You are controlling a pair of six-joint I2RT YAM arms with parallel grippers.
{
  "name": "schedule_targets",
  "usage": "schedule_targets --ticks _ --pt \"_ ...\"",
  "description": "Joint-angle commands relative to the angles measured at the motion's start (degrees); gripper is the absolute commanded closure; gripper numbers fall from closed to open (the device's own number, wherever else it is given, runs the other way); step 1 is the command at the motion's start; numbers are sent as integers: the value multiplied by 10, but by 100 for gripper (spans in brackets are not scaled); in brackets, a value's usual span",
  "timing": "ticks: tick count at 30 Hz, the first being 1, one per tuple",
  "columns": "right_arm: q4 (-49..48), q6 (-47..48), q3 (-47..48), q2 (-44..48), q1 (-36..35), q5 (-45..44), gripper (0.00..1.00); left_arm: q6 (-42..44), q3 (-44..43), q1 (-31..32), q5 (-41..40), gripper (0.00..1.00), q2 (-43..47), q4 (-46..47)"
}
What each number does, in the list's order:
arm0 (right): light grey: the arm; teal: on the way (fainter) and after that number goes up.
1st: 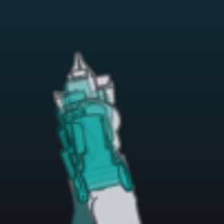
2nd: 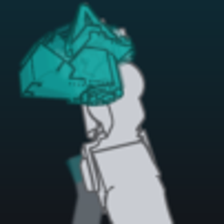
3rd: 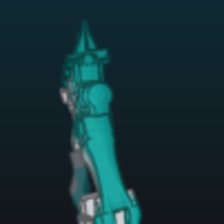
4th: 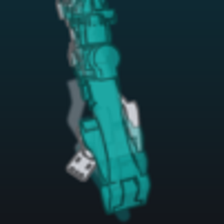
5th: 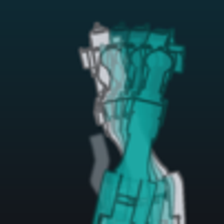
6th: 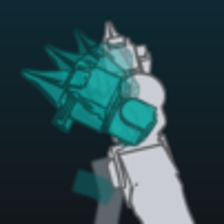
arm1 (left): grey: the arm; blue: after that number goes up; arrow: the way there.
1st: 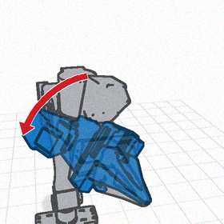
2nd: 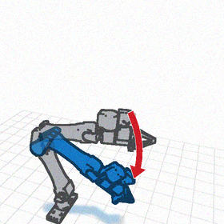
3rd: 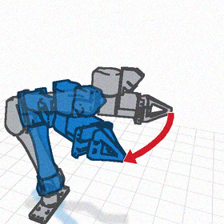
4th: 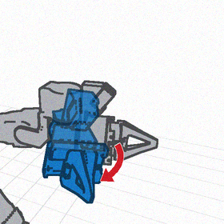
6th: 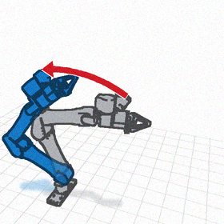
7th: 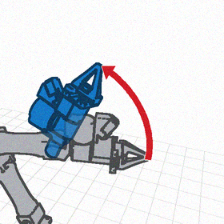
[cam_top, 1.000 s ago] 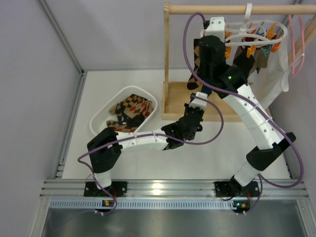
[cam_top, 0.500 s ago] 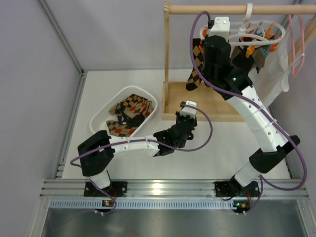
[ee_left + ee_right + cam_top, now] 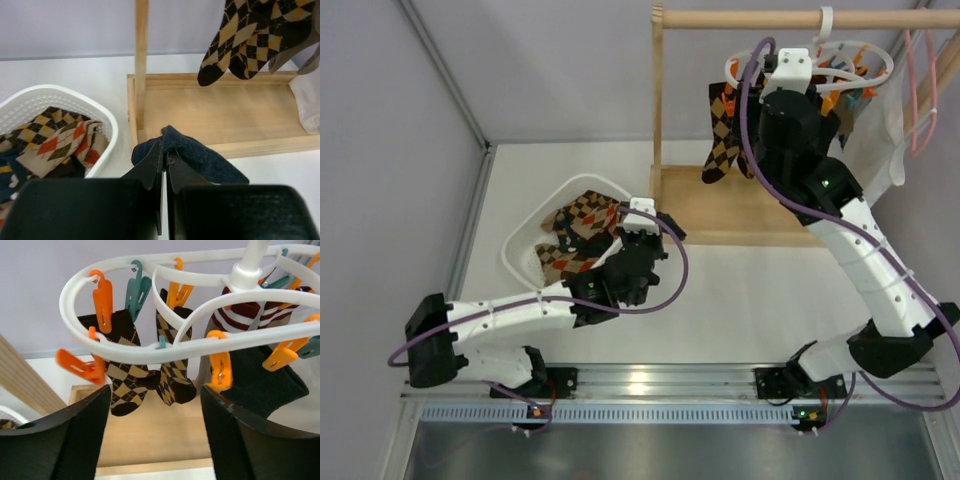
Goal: Remove the socks clipped to the hanger
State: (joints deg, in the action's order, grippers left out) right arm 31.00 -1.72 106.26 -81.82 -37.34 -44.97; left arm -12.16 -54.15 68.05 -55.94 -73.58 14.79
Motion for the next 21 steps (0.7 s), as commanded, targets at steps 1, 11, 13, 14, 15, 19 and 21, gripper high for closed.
schedule_targets --ticks 1,11,13,14,15,19,21 --pt "1 -22 -24 50 2 50 28 -23 5 0 -37 100 54 -85" --pt "60 -78 -149 209 1 244 1 -78 -63 -22 -57 100 151 -302" --pt "42 -91 -219 248 2 286 0 -104 -77 -42 -35 100 169 -349" --pt "34 -94 -245 289 2 297 1 -111 -79 -73 -19 100 176 -359" --pt "8 -97 -305 310 2 305 1 -125 -79 -91 26 100 183 -366" --pt "-22 -106 -430 391 2 323 1 -157 -84 -222 154 100 203 -392" --pt "-14 -114 -472 421 2 323 1 -170 -96 -294 176 100 195 -421"
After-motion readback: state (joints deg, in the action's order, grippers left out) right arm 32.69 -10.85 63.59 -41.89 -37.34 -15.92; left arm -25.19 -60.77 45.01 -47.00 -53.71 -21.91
